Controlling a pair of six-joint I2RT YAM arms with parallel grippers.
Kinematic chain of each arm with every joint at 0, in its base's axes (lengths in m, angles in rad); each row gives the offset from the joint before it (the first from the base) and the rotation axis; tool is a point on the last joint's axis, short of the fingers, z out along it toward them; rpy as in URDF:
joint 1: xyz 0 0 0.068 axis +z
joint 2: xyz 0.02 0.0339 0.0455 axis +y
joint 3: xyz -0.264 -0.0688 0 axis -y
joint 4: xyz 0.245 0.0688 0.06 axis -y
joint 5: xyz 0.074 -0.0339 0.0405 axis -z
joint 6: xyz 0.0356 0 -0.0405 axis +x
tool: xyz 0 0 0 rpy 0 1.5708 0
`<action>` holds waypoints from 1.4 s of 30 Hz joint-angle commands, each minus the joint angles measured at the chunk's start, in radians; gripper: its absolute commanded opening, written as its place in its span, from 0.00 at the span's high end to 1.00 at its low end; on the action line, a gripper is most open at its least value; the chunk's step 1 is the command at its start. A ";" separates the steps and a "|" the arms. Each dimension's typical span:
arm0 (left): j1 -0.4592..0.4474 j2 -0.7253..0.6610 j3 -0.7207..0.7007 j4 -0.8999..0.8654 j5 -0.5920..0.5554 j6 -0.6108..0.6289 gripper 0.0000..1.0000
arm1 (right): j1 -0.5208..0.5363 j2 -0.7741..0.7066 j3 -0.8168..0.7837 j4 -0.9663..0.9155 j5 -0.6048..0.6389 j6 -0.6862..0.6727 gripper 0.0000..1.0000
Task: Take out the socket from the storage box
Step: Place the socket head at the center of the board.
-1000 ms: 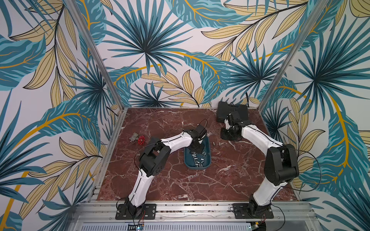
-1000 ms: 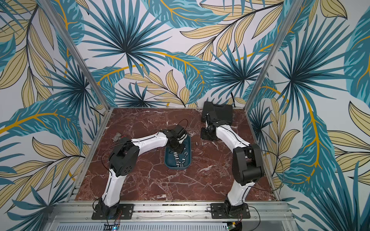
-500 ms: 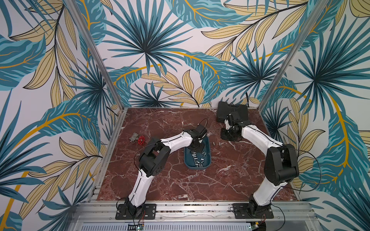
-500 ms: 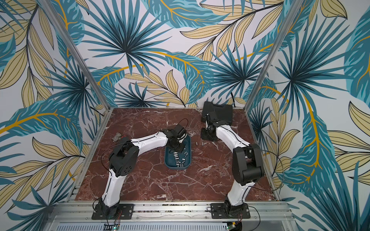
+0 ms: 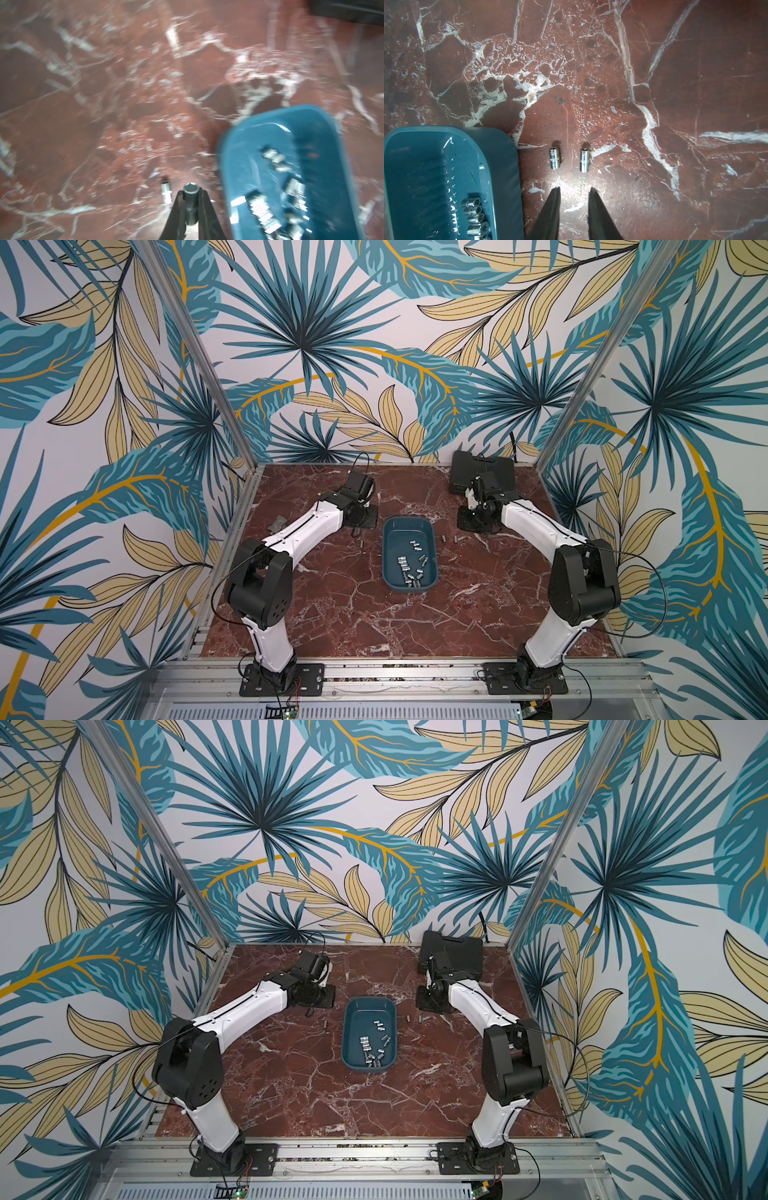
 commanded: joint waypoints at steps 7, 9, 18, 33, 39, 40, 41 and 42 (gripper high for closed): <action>0.043 0.102 -0.074 -0.002 0.016 -0.015 0.86 | -0.004 -0.005 -0.018 0.002 -0.014 0.012 0.74; 0.046 0.111 -0.084 0.005 0.006 -0.014 0.86 | -0.004 -0.005 -0.019 0.000 -0.016 0.012 0.74; 0.063 0.127 -0.126 0.034 0.008 -0.008 0.86 | -0.004 -0.008 -0.030 0.000 -0.016 0.016 0.74; 0.073 0.156 -0.150 0.050 0.007 -0.005 0.81 | -0.004 -0.013 -0.032 -0.004 -0.014 0.015 0.74; 0.072 0.139 -0.163 0.049 -0.007 -0.010 0.75 | -0.004 -0.015 -0.031 -0.004 -0.013 0.016 0.74; 0.072 0.137 -0.164 0.048 -0.009 -0.009 0.75 | -0.004 -0.014 -0.031 -0.005 -0.013 0.015 0.74; 0.073 0.133 -0.165 0.047 -0.012 -0.009 0.75 | -0.004 -0.014 -0.032 -0.005 -0.013 0.016 0.74; 0.074 0.130 -0.166 0.047 -0.013 -0.009 0.75 | -0.004 -0.016 -0.032 -0.005 -0.013 0.016 0.74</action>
